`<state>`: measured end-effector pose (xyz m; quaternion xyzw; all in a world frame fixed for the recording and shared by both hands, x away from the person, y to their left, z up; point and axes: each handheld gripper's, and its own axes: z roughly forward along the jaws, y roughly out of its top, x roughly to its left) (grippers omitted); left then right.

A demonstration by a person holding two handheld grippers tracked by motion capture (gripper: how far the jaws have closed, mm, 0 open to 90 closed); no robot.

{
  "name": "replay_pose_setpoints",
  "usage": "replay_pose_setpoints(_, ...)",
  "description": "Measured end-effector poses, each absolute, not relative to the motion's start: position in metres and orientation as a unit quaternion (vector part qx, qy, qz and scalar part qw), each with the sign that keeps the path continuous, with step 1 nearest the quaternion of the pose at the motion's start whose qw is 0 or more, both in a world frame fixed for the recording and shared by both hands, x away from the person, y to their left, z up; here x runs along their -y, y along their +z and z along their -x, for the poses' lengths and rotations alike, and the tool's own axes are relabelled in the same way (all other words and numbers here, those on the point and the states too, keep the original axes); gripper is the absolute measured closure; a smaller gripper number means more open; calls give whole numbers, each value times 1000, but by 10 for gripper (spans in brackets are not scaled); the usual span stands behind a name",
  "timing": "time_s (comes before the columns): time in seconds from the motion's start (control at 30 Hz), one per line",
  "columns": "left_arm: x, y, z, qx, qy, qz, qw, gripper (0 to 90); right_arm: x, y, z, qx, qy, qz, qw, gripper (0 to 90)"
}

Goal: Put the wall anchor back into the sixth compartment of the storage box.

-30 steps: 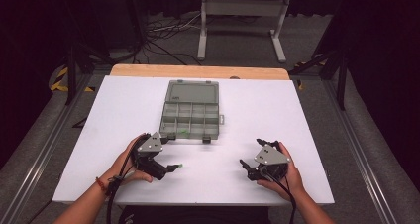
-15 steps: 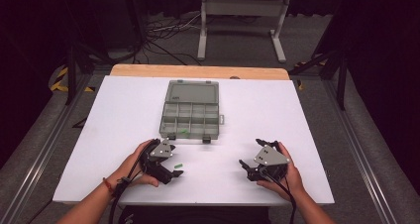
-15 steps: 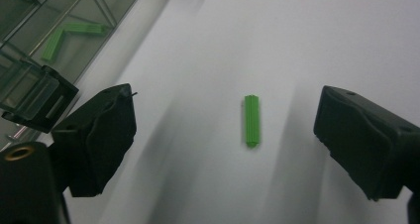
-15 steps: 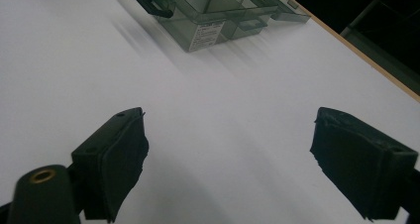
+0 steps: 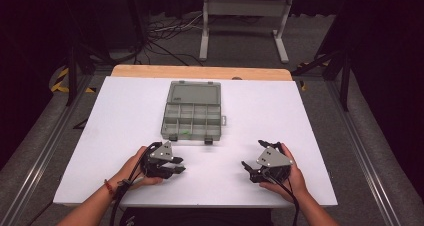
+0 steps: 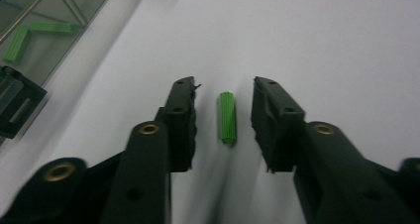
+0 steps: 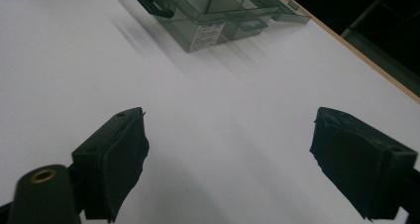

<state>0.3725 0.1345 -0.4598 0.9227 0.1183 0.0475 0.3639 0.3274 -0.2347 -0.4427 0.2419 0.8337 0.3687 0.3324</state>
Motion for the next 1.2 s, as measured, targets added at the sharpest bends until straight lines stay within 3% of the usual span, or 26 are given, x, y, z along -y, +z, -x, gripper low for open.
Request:
replay_pose_setpoints(0.1, -134, -459, -373, -113, 50, -925, 360, 743, 235, -443, -327, -834, 368, -241, 334, 145)
replay_pose_setpoints(0.17, -134, -459, -372, -111, 52, -926, 358, 843, 235, -443, -327, -834, 368, -240, 334, 145)
replay_pose_setpoints(1.2, -149, -431, -393, -133, 106, -906, 387, 846, 235, -443, -327, -833, 369, -243, 333, 146)
